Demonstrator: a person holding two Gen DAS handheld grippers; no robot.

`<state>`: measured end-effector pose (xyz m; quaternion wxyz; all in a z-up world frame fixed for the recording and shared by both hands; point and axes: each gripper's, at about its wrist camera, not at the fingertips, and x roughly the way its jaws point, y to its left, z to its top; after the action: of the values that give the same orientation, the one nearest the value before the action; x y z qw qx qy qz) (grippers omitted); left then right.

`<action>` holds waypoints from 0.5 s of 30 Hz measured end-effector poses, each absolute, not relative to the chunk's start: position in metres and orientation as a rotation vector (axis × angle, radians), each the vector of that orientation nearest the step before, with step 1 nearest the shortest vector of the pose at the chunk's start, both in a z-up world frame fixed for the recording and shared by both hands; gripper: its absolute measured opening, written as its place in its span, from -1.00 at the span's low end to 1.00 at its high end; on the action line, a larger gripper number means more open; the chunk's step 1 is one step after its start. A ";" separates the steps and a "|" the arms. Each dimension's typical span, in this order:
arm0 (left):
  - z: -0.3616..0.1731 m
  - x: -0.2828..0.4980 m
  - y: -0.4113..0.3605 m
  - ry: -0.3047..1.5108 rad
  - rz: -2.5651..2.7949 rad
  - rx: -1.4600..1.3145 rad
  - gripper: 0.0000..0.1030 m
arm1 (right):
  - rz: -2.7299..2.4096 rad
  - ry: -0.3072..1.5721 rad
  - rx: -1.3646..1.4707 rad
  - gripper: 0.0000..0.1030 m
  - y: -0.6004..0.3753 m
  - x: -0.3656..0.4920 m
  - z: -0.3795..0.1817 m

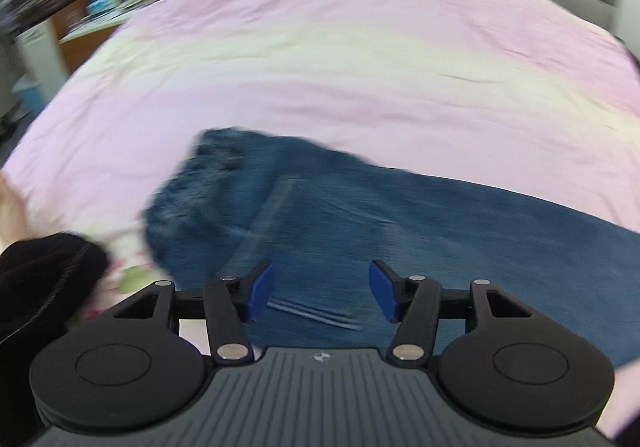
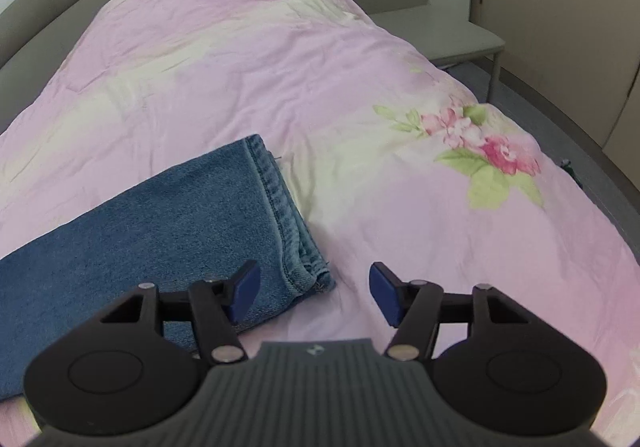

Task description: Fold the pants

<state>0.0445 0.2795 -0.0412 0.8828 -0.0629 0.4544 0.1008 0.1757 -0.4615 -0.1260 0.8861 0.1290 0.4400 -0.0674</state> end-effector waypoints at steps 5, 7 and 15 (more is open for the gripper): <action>-0.041 0.055 0.183 0.942 -0.047 -0.064 0.15 | -0.064 0.932 0.278 0.12 -0.467 0.183 -0.121; -0.045 0.063 0.143 0.954 -0.144 -0.042 0.10 | -0.028 0.963 0.313 0.12 -0.470 0.187 -0.126; -0.087 0.094 0.011 1.037 -0.397 0.061 -0.09 | -0.004 1.037 0.553 0.07 -0.492 0.196 -0.166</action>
<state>0.0942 0.0115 -0.0873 0.8493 0.0289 0.4922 -0.1884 0.1963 -0.4919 -0.1663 0.8322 0.2607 0.4894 -0.0017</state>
